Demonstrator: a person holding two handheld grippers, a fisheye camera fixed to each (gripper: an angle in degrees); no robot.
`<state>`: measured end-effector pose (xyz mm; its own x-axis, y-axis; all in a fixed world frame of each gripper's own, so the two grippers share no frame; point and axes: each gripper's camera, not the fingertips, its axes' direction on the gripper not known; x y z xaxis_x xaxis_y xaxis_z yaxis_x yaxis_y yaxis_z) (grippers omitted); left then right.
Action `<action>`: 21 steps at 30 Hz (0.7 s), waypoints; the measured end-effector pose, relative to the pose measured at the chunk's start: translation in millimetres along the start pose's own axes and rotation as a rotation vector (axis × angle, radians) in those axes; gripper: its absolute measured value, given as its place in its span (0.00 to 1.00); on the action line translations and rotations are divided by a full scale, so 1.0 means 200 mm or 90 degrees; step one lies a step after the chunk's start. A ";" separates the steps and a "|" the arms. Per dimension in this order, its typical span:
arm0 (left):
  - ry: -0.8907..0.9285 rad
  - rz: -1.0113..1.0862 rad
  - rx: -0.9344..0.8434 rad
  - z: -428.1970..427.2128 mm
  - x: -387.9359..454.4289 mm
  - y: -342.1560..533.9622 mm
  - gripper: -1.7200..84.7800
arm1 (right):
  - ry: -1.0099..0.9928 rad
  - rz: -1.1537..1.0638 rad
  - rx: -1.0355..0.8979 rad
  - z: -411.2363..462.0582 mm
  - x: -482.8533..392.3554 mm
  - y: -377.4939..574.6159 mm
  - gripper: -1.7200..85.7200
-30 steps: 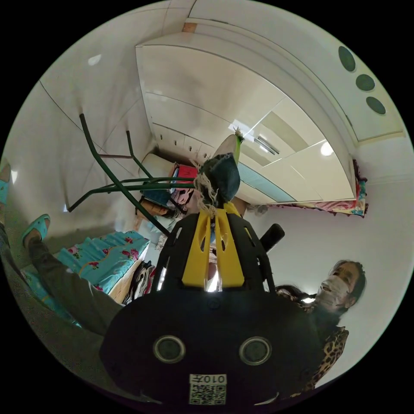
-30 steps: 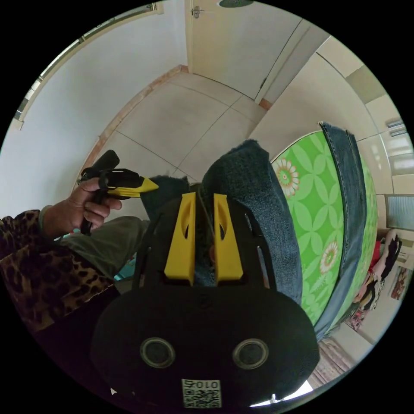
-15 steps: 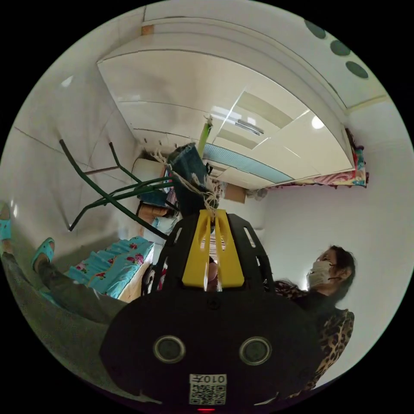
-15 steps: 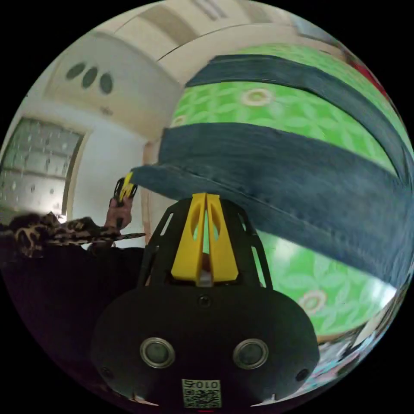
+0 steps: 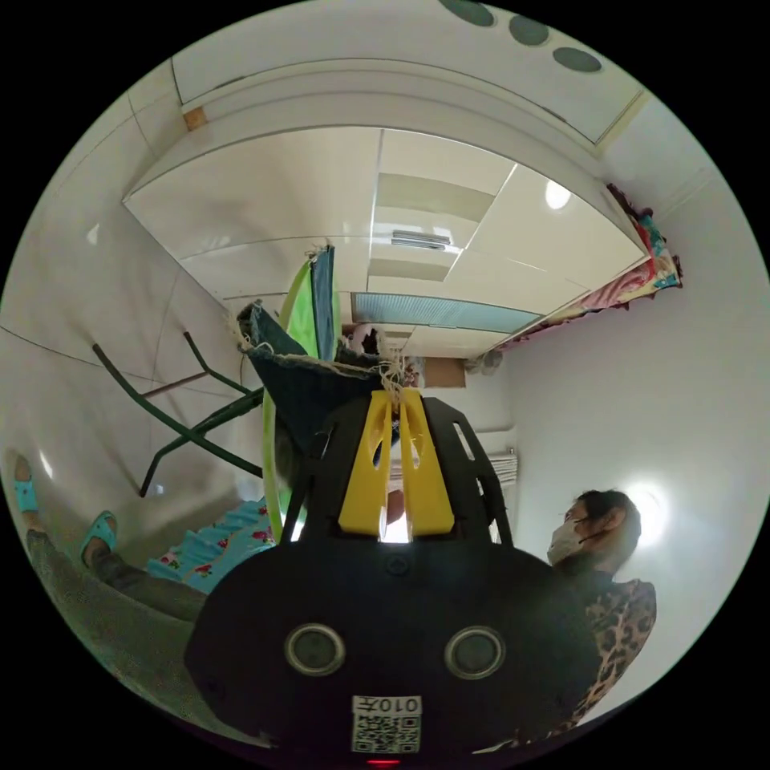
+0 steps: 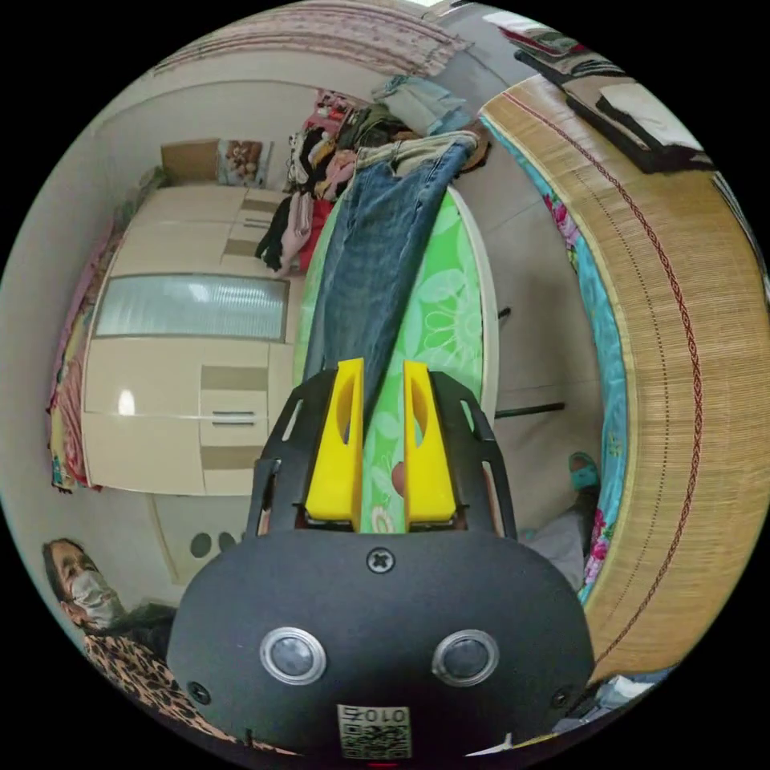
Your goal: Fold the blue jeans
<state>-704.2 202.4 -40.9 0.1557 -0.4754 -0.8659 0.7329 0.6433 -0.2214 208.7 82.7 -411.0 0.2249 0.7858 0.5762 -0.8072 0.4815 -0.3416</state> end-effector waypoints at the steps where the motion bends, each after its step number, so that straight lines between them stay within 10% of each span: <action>1: -0.009 0.001 0.010 0.01 0.01 0.01 0.02 | -0.013 0.012 0.007 -0.02 0.03 -0.05 0.12; 21: -0.048 0.068 0.110 0.24 0.28 0.14 0.02 | 0.010 0.029 -0.066 -0.34 0.37 -1.28 0.07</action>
<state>-642.9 165.2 -73.5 0.2832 -0.4582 -0.8425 0.8110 0.5833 -0.0446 468.0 44.2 -330.9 0.1984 0.8130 0.5474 -0.7560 0.4824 -0.4425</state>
